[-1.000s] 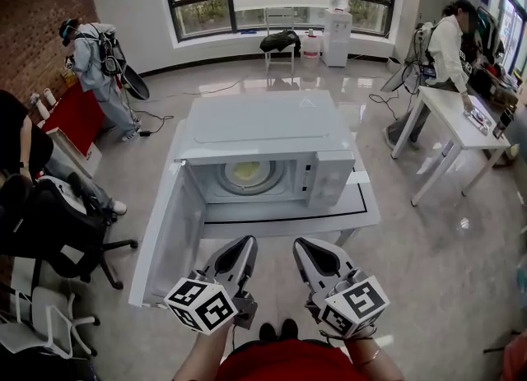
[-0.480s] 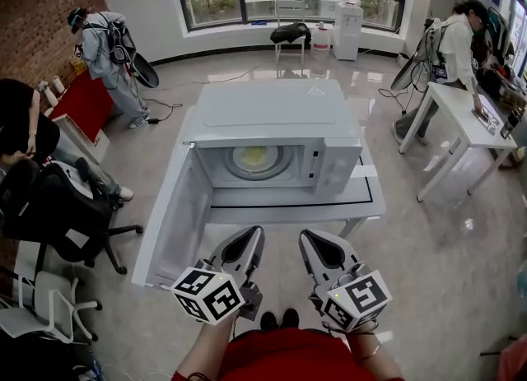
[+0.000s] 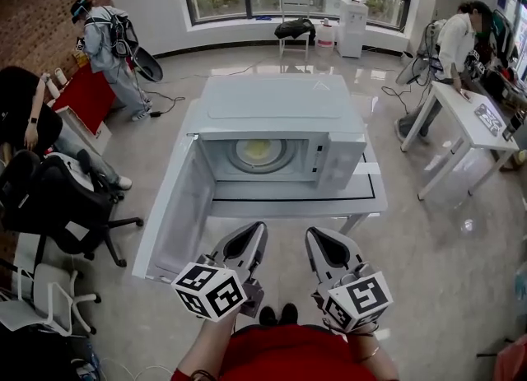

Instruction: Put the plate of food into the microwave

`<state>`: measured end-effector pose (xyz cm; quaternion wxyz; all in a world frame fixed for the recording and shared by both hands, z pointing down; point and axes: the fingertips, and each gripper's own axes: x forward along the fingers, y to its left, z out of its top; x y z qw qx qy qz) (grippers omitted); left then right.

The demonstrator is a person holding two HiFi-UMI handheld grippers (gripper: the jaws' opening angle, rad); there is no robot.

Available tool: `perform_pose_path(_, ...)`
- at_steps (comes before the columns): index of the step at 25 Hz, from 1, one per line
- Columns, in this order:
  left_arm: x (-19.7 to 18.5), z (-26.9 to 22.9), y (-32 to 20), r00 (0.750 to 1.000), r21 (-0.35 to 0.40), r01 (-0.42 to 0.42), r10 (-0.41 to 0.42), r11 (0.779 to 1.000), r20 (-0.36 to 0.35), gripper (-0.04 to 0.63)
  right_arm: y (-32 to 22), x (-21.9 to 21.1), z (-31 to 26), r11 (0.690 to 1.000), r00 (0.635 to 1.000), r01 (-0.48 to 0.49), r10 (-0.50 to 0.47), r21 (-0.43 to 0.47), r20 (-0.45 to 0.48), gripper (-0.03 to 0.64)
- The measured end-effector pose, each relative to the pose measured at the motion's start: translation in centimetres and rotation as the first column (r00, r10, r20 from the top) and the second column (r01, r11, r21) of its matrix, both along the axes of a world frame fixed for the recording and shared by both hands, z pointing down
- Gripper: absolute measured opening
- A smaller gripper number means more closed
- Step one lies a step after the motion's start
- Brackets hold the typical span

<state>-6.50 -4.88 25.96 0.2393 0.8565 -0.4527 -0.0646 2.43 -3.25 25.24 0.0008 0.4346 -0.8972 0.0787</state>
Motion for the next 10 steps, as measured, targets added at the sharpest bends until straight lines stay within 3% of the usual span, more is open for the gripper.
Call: perform_pose_path(10,-0.23,0.30,0.32,1.000,-0.016,-0.004,0.004,1.000,-0.007,0.008,0.42,-0.34,-0.01,1.000,1.000,-0.006,0.007,0.014,-0.024,0.014)
